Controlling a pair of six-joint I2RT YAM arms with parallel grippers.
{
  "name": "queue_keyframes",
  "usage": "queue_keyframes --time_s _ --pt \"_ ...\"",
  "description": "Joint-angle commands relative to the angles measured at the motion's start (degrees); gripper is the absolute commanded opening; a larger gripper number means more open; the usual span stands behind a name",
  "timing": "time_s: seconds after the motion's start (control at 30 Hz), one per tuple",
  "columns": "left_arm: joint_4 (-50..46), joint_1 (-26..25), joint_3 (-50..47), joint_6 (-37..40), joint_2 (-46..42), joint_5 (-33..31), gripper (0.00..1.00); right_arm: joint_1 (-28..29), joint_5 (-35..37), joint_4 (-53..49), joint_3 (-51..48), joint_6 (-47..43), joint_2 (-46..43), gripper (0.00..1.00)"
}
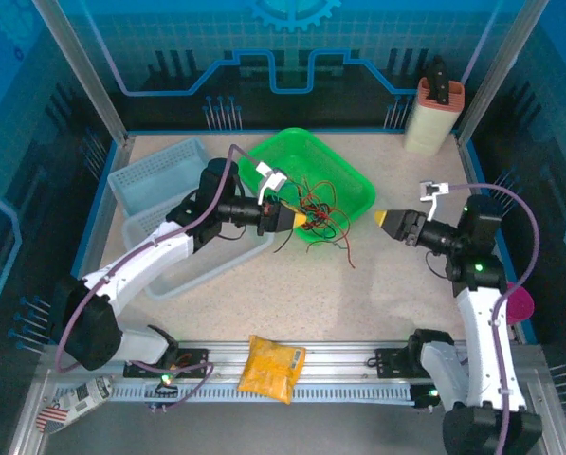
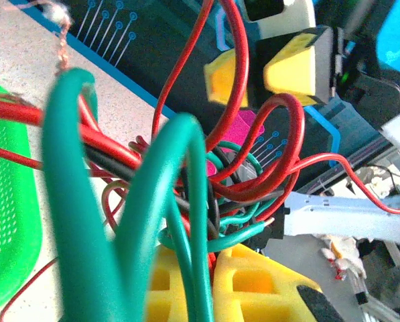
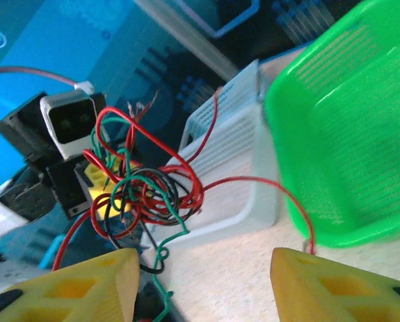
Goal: Untangle the cables
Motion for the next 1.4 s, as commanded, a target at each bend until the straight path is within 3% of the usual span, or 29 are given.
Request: queue_keyframes --time_s 0.0,0.2,0.33,0.67,0.77,1.1,1.23,1.37 --pt "0.7 -0.3 0.2 4.8 -0.8 3.6 0.00 7.6 -2.8 -5.1 1.7 -3.0 2.9 0.54" --pt "1.8 -0.8 0.7 5.3 0.1 7.4 0.00 16.3 -2.5 2.4 0.5 2.4 8.8 0.46" --pt "2.2 -1.0 0.4 5.5 0.3 7.4 0.00 17.3 -2.6 6.6 -0.7 5.9 9.5 0.37" --pt "3.9 -2.5 0.9 5.0 1.5 7.1 0.00 21.1 -1.9 17.0 -5.4 13.7 9.4 0.33" --pt "4.3 -2.5 0.9 5.0 1.7 6.7 0.00 21.6 -1.0 17.5 -6.0 14.0 9.2 0.26" --pt "-0.1 -2.5 -0.4 7.6 1.1 4.9 0.00 18.5 2.2 3.5 -1.5 4.9 6.5 0.00" --pt "-1.4 -2.5 -1.1 8.2 1.0 5.3 0.00 17.0 3.5 1.4 -0.6 3.8 5.3 0.00" --pt "-2.2 -2.4 -1.3 8.7 -0.1 7.0 0.00 16.2 9.8 -3.5 1.4 1.4 3.4 0.00"
